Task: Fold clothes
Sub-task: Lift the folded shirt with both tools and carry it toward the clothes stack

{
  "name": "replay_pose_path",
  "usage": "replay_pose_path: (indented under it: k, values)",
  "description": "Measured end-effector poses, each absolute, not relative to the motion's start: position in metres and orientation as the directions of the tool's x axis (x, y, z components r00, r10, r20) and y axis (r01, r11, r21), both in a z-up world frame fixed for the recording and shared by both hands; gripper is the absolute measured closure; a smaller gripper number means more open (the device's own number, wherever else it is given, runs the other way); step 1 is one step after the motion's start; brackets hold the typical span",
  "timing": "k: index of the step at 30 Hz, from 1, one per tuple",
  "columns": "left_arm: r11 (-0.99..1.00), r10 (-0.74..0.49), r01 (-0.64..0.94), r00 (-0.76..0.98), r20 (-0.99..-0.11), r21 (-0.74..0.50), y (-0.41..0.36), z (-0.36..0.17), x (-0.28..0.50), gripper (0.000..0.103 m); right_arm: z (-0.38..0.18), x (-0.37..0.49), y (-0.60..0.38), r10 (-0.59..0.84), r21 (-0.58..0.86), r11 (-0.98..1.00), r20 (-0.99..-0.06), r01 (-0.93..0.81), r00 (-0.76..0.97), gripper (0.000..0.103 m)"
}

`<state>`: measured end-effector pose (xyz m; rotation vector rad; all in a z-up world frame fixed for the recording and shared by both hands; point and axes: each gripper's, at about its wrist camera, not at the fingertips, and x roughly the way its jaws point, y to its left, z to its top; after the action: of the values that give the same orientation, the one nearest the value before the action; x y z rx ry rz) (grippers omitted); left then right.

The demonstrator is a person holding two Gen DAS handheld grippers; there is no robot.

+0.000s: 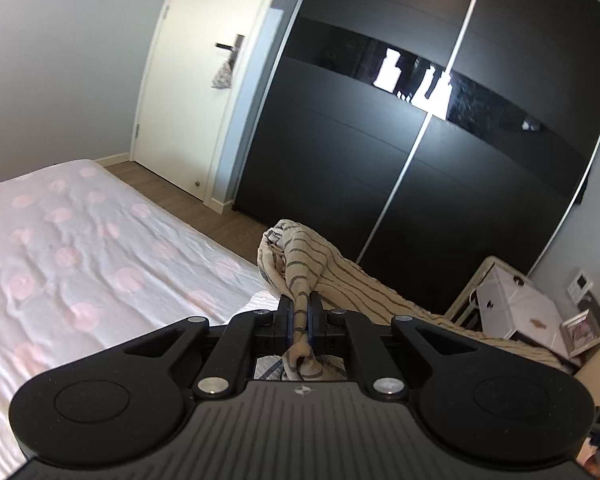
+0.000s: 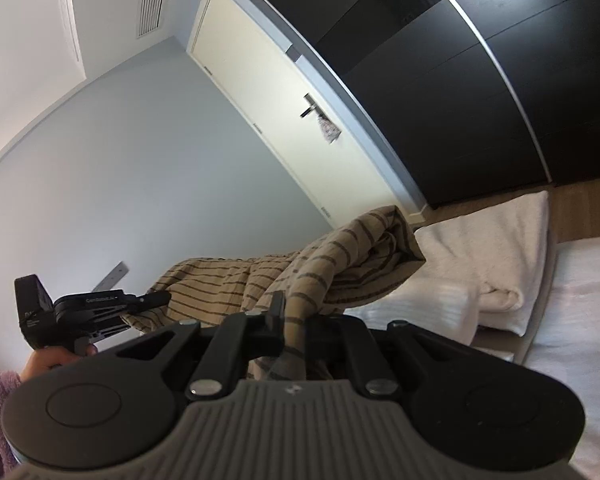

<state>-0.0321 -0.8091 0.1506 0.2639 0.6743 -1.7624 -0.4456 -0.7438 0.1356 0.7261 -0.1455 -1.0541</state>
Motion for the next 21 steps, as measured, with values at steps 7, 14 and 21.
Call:
replay_pose_path:
  k: [7,14,21]
  values:
    - [-0.153,-0.787,0.945,-0.293,-0.543,-0.289,-0.848,0.107,-0.039,0.099,0.094,-0.444,-0.776,-0.828,0.609,0.229,-0.288,0.759,0.481,0.094]
    - [-0.104,-0.760,0.948,-0.270,-0.591,-0.300,-0.871,0.062,-0.022,0.099,0.057,-0.444,-0.792,-0.822,0.607,0.172,-0.345,0.776,0.453,0.094]
    - [-0.096,-0.723,0.947,-0.278,-0.633,-0.306,-0.890,0.028,-0.019,0.098,0.027,-0.450,-0.806,-0.798,0.621,0.131,-0.397,0.773,0.454,0.094]
